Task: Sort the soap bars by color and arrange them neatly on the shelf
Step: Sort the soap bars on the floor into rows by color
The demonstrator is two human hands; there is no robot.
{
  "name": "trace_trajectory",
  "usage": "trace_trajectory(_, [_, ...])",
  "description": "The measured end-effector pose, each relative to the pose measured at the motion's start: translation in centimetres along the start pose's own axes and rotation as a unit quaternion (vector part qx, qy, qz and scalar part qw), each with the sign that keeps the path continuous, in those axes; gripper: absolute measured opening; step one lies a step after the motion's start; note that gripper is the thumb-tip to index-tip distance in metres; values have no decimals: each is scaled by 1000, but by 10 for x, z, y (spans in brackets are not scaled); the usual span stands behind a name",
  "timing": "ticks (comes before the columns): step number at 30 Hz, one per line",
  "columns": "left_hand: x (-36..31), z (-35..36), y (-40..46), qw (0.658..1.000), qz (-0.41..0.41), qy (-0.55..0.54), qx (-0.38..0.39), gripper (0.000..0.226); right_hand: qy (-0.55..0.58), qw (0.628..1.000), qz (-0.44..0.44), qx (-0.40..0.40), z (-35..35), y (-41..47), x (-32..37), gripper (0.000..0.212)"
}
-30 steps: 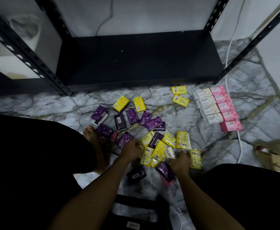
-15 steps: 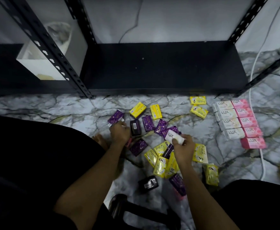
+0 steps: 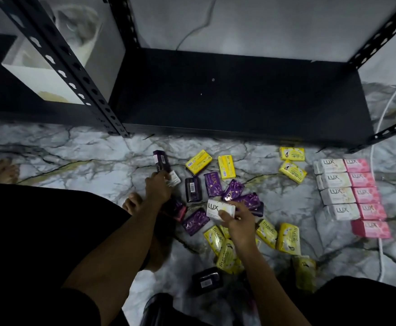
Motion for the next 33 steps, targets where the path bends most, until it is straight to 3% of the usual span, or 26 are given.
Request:
trace_trajectory(7, [-28, 4, -48, 997, 63, 7, 46, 38, 17, 1000, 18, 9, -5, -9, -8, 24])
trace_trajectory(12, [-34, -5, -74, 998, 41, 12, 53, 39, 47, 998, 36, 7, -19, -18, -6, 18])
trace_trajectory(14, [-50, -16, -85, 996, 25, -61, 52, 34, 58, 998, 38, 4, -27, -20, -2, 16])
trace_trajectory(16, [-71, -24, -95, 977, -24, -199, 73, 27, 74, 997, 38, 6, -35, -25, 5, 16])
trace_trajectory(18, [-93, -29, -111, 932, -79, -323, 142, 31, 104, 994, 30, 9, -43, -31, 16, 18])
trace_trajectory(20, [-116, -31, -130, 901, -91, -369, 208, 38, 146, 989, 27, 20, -52, -35, 29, 19])
trace_trajectory(24, [-152, -19, -157, 874, -69, -406, 258, 38, 202, 979, 0, 39, -71, -44, 55, 29])
trace_trajectory(29, [-190, 3, -191, 877, -2, -378, 296, 33, 251, 967, -32, 19, -106, -59, 73, 24])
trace_trajectory(33, [-212, 7, -219, 855, 31, -388, 342, 34, 255, 966, -34, 1, -134, -65, 73, 27])
Point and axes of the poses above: each hand's wrist, its own y-axis towards the middle knuckle, its own z-axis out of the palm, x = y × z, the point moved 2 cm from there along y, towards the middle knuckle, and after that the axes turned 1 degree about z, right-handed, at the moved point
